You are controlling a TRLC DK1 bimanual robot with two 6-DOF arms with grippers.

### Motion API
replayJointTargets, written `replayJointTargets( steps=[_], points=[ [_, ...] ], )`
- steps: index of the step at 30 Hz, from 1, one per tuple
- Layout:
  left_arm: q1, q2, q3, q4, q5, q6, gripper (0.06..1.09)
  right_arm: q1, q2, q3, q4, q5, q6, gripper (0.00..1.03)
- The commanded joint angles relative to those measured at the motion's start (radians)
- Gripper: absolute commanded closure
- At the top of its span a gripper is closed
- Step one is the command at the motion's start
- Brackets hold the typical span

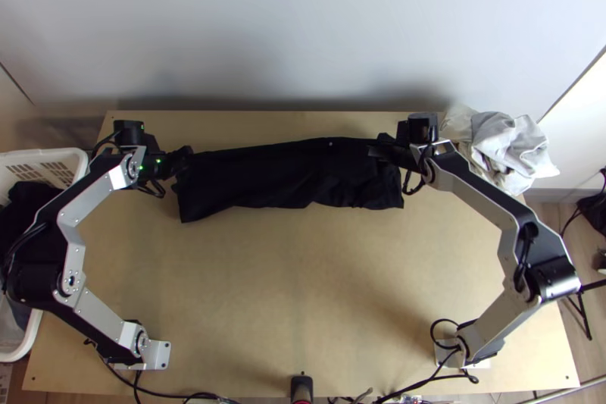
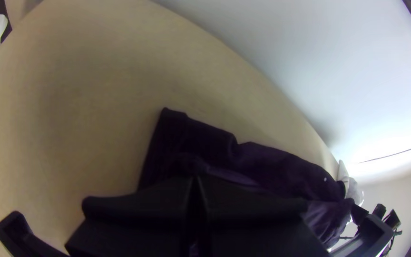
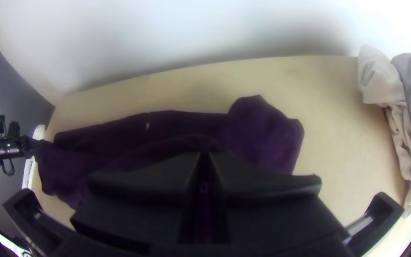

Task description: Fold the t-shirt

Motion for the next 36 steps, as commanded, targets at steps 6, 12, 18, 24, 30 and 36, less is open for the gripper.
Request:
replayJointTargets(
  steps=[6, 12, 18, 24, 30, 36],
  points=[
    [-0.015, 0.115, 0.077, 0.026, -0.048, -0.023, 1.05, -0.044, 0.146, 0.052, 0.040, 0.037, -0.059, 1.00],
    [-0.014, 0.136, 0.078, 0.025, -0.054, -0.017, 1.05, -0.050, 0.169, 0.049, 0.044, 0.057, -0.085, 1.00],
    [-0.004, 0.138, 0.081, 0.025, -0.059, -0.011, 1.03, -0.051, 0.163, 0.042, 0.055, 0.057, -0.088, 1.00],
    [-0.001, 0.101, 0.088, -0.006, -0.054, 0.032, 0.22, -0.044, 0.130, 0.047, 0.053, 0.055, -0.059, 0.27],
    [0.029, 0.026, 0.078, -0.043, 0.004, 0.077, 0.12, -0.042, 0.086, 0.107, -0.115, 0.055, -0.036, 0.03],
    [0.109, -0.019, 0.071, -0.050, 0.019, 0.057, 0.12, -0.047, -0.018, 0.112, -0.166, 0.054, -0.056, 0.03]
  ],
)
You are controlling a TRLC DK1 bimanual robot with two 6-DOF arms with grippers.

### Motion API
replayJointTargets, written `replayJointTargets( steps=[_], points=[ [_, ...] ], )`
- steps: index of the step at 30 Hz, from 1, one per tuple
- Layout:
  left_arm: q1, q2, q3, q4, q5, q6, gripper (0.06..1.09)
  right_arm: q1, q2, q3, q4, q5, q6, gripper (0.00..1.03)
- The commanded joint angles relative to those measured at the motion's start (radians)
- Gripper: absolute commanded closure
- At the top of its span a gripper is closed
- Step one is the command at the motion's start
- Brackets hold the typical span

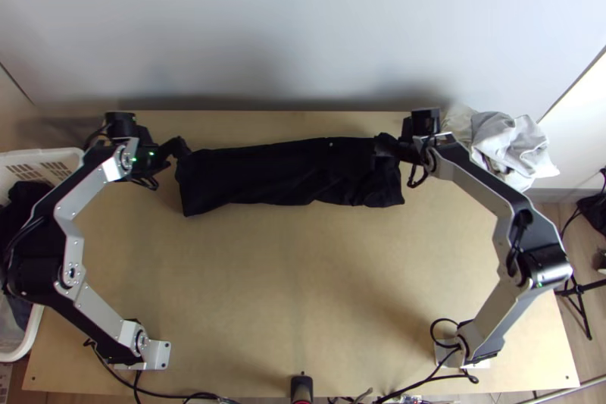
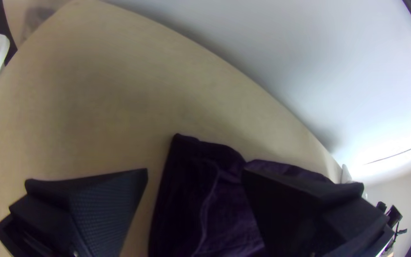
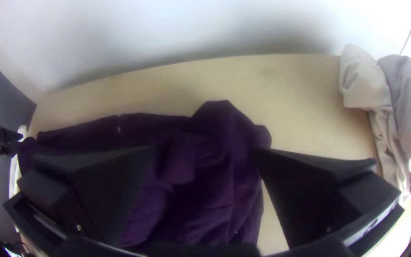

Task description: Fold the t-shirt

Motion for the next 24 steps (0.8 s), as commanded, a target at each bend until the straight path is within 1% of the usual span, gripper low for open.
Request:
replayJointTargets(
  steps=[1, 6, 10, 15, 19, 24],
  points=[
    [0.081, -0.059, -0.014, -0.021, 0.027, -0.009, 0.12, 0.000, -0.113, 0.018, -0.080, -0.005, -0.006, 0.03],
    [0.136, -0.118, -0.086, -0.030, 0.062, -0.012, 0.12, -0.005, -0.241, 0.021, -0.144, -0.033, 0.015, 0.03],
    [0.130, -0.162, -0.184, -0.001, 0.111, -0.003, 0.12, -0.014, -0.344, 0.012, -0.187, -0.051, 0.029, 0.03],
    [0.098, -0.155, -0.256, 0.048, 0.139, -0.007, 0.12, -0.003, -0.442, 0.008, -0.210, -0.054, 0.029, 0.04],
    [0.076, -0.124, -0.256, 0.070, 0.191, -0.063, 0.12, 0.020, -0.463, 0.054, -0.252, -0.053, 0.035, 0.04],
    [0.052, -0.099, -0.256, 0.144, 0.217, -0.130, 0.12, 0.035, -0.463, 0.101, -0.287, -0.053, 0.050, 0.04]
  ],
)
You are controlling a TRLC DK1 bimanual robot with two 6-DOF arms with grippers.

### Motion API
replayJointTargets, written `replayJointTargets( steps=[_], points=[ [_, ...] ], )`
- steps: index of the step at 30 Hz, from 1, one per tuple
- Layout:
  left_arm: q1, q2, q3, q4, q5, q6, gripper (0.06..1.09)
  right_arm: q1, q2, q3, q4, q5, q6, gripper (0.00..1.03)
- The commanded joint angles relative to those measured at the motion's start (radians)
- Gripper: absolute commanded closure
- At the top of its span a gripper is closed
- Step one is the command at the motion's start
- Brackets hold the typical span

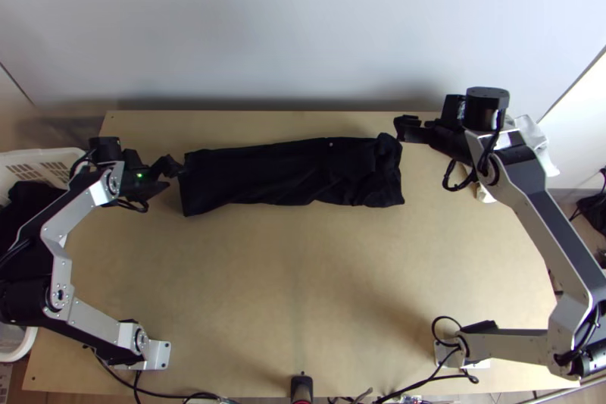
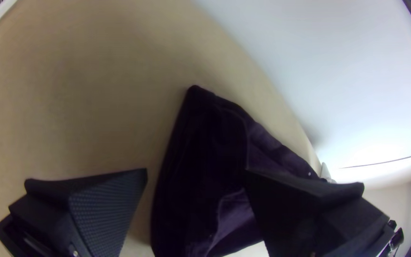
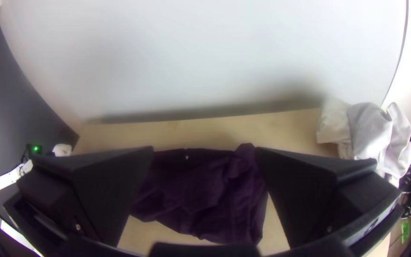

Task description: Fold the t-shirt

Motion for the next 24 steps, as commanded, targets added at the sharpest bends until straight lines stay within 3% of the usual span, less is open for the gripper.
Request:
replayJointTargets(
  steps=[1, 15, 22, 23, 24],
  points=[
    [-0.031, 0.034, -0.020, 0.091, 0.052, -0.080, 0.12, 0.020, -0.034, 0.050, -0.047, 0.000, 0.021, 0.04],
    [-0.094, 0.135, -0.014, 0.190, 0.048, -0.095, 0.12, 0.000, -0.041, 0.226, -0.185, 0.000, 0.047, 0.05],
    [-0.109, 0.175, 0.026, 0.183, 0.003, -0.095, 0.14, 0.004, -0.047, 0.268, -0.210, -0.002, 0.064, 0.05],
    [-0.109, 0.178, 0.027, 0.183, 0.005, -0.091, 0.25, 0.006, -0.047, 0.269, -0.210, 0.000, 0.064, 0.05],
    [-0.110, 0.182, 0.027, 0.183, 0.003, -0.087, 0.48, 0.006, -0.047, 0.271, -0.210, 0.000, 0.065, 0.05]
  ],
)
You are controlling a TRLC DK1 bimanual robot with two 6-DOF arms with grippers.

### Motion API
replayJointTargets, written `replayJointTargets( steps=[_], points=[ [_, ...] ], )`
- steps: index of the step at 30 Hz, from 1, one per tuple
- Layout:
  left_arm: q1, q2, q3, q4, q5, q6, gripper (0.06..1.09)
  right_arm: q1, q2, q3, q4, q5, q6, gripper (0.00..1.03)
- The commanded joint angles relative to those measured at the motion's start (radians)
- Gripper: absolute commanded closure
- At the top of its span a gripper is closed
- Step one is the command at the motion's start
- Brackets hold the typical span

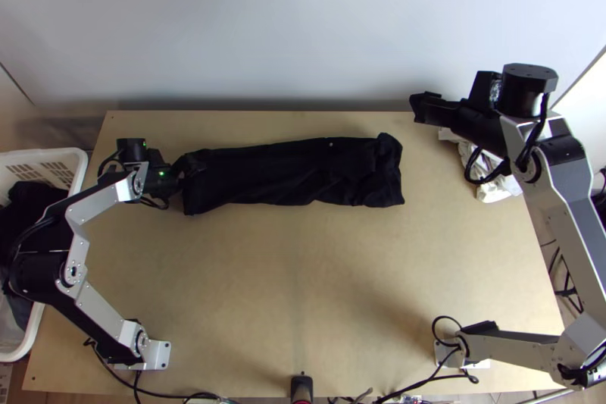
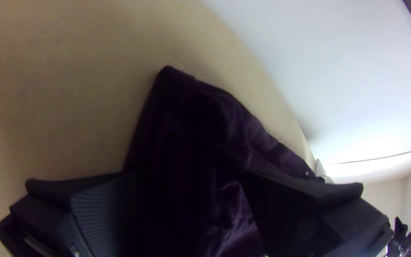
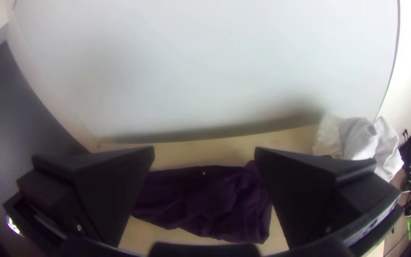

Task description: Fold the t-shirt

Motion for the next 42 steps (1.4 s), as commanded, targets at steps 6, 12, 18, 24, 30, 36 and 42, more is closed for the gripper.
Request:
replayJointTargets(
  steps=[6, 12, 18, 24, 30, 36, 42],
  points=[
    [-0.028, 0.115, 0.111, -0.149, -0.055, 0.036, 1.05, 0.003, -0.005, 0.069, -0.031, 0.000, 0.012, 0.05],
    [0.006, 0.091, 0.088, -0.199, -0.115, 0.105, 1.05, 0.001, -0.017, 0.068, -0.035, 0.000, 0.012, 0.05],
    [0.100, -0.041, 0.088, -0.381, -0.082, 0.223, 1.05, 0.001, -0.031, 0.035, -0.035, 0.000, 0.012, 0.05],
    [0.089, -0.224, 0.137, -0.535, -0.020, 0.245, 1.05, 0.001, -0.039, -0.005, -0.026, 0.000, 0.022, 0.05],
    [0.037, -0.307, 0.196, -0.638, -0.017, 0.276, 1.05, -0.002, -0.062, -0.029, -0.023, 0.000, 0.021, 0.05],
    [-0.032, -0.291, 0.270, -0.678, -0.022, 0.253, 1.05, -0.013, -0.104, -0.083, -0.009, 0.000, 0.021, 0.05],
    [-0.155, -0.221, 0.371, -0.700, -0.051, 0.202, 1.05, -0.017, -0.143, -0.137, 0.015, 0.000, 0.021, 0.05]
  ],
)
